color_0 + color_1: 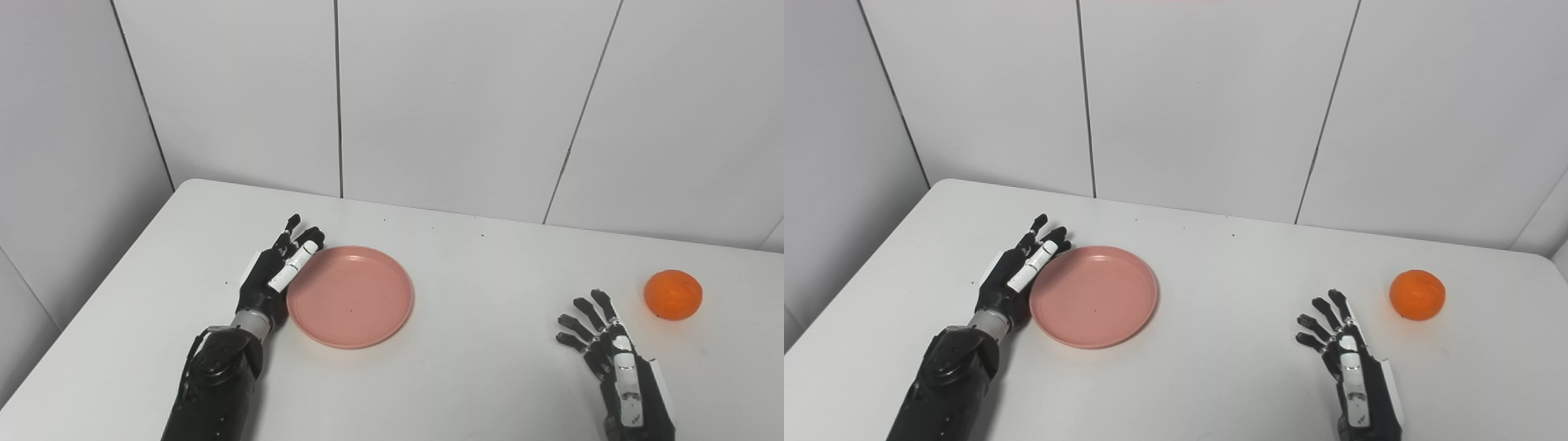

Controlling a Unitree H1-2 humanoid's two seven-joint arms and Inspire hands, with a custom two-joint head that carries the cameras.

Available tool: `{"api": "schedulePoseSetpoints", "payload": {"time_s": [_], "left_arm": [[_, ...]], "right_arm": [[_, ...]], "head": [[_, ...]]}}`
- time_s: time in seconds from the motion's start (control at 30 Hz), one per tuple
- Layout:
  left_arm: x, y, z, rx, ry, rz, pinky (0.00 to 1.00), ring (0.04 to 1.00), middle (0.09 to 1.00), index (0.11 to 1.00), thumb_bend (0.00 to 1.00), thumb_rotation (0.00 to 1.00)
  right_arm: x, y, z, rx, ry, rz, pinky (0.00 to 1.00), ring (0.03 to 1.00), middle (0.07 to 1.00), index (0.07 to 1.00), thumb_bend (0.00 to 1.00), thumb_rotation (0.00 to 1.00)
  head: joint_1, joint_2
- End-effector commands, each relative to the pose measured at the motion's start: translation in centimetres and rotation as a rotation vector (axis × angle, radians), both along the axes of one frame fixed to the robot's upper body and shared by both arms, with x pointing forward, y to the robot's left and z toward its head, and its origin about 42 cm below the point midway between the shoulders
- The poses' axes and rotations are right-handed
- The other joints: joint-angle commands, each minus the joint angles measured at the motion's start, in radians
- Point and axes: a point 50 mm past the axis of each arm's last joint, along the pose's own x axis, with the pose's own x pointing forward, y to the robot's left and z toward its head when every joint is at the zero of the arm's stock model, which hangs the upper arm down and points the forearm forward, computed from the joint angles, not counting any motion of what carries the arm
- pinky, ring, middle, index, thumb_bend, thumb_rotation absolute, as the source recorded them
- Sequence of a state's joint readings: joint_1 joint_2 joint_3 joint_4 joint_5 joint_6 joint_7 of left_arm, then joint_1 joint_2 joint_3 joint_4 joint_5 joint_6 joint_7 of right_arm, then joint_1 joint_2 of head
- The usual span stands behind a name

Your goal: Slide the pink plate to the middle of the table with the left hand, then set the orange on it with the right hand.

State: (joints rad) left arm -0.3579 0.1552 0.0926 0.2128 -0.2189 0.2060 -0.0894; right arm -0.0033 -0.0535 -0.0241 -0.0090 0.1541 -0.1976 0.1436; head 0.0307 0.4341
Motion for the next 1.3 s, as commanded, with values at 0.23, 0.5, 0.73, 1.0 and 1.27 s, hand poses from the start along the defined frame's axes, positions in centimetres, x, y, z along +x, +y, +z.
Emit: {"api": "schedulePoseSetpoints", "payload": {"time_s": [0.23,0.5,0.73,1.0,1.27], "left_arm": [[0.6,-3.1,1.0,0.015,-0.027,-0.099,0.88,0.859,0.893,1.000,0.80,0.50],[0.4,-4.9,0.4,0.032,-0.016,-0.153,0.88,0.865,0.899,1.000,0.76,0.47],[0.7,-6.0,0.2,0.031,-0.014,-0.175,0.87,0.858,0.897,1.000,0.77,0.47],[0.8,-7.2,0.1,0.024,-0.017,-0.196,0.88,0.856,0.898,1.000,0.75,0.47],[0.8,-8.2,-0.1,0.020,-0.009,-0.220,0.87,0.847,0.881,1.000,0.76,0.48]], "right_arm": [[-1.8,1.4,-3.2,0.056,0.114,-0.006,0.75,0.798,0.881,0.934,0.72,0.99],[-1.9,1.5,-3.0,0.054,0.114,-0.005,0.75,0.797,0.880,0.934,0.73,0.99],[-1.8,1.5,-3.1,0.055,0.112,-0.010,0.74,0.791,0.874,0.931,0.72,0.99],[-1.8,1.7,-3.0,0.058,0.117,-0.010,0.74,0.789,0.867,0.930,0.72,1.00],[-1.9,1.9,-2.9,0.056,0.115,-0.008,0.74,0.787,0.869,0.929,0.72,0.99]], "head": [[-0.001,0.002],[-0.002,0.005],[-0.007,0.006],[-0.022,0.010],[-0.036,0.013]]}}
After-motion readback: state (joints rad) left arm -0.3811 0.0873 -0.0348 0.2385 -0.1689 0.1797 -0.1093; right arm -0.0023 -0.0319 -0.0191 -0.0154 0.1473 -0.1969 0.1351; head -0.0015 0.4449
